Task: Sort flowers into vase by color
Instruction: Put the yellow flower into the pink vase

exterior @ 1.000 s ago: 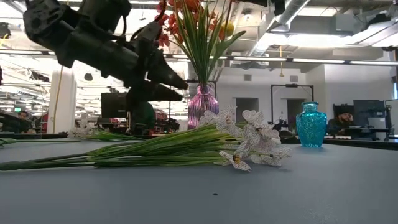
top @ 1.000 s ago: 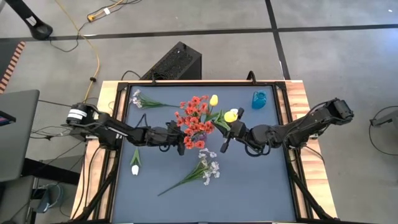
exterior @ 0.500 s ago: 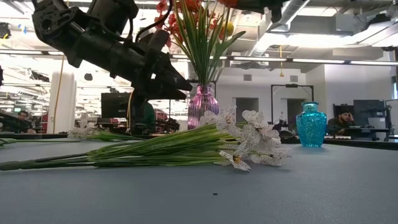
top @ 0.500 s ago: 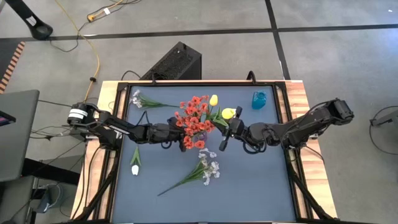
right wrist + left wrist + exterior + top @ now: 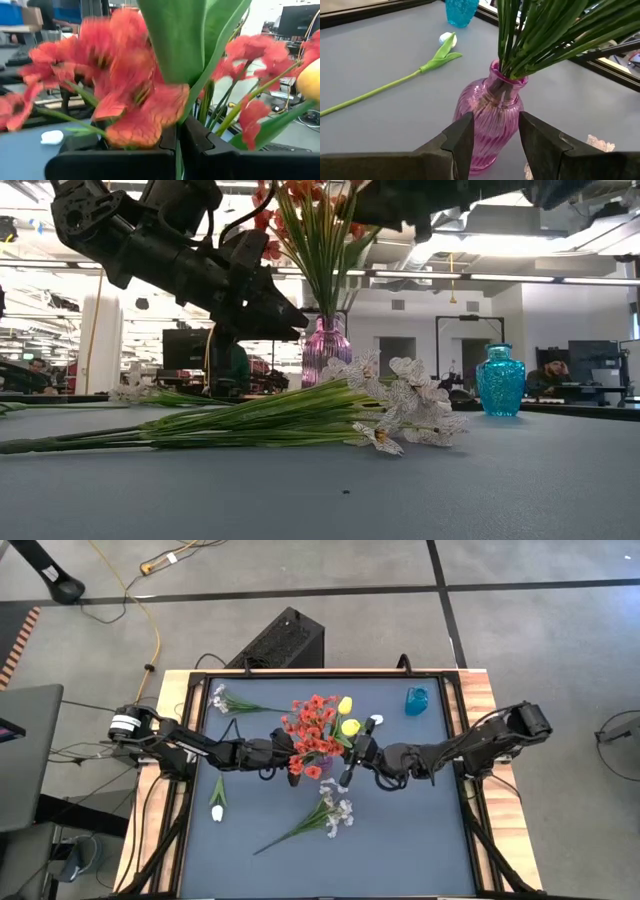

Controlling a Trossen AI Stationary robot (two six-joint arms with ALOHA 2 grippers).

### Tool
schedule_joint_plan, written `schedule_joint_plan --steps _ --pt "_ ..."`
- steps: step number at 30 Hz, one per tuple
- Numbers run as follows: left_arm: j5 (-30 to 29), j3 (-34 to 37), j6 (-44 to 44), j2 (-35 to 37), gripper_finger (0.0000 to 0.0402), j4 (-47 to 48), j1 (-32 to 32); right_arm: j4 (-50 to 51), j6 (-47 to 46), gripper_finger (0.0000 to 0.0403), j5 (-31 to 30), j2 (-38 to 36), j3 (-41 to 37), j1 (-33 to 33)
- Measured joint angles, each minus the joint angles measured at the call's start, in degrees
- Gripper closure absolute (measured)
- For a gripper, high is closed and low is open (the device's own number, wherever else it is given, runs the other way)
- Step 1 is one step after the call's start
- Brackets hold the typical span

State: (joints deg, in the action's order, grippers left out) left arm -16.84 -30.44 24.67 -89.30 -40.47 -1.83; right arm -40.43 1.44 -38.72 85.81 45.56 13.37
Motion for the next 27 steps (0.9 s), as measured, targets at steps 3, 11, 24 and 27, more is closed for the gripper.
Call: schedule_joint_plan --steps 3,11,24,27 --pt "0.09 0.0 0.04 0.0 0.0258 0.15 -0.02 -0.07 -0.37 0.0373 0.0 0.92 0.0 0.0" --pt "0.09 0.0 1.06 0.02 0.0258 0.39 -0.02 0.15 -5.67 0.0372 1.29 5.0 0.0 -0.83" --pt "1.14 0.02 1.58 0.02 0.0258 0.41 -0.02 11.56 -12.54 0.037 1.39 5.0 0.02 -1.16" --pt "1.41 0.02 1.68 0.02 0.0258 0.39 -0.02 11.72 -12.57 0.0367 1.4 4.99 0.02 -1.16"
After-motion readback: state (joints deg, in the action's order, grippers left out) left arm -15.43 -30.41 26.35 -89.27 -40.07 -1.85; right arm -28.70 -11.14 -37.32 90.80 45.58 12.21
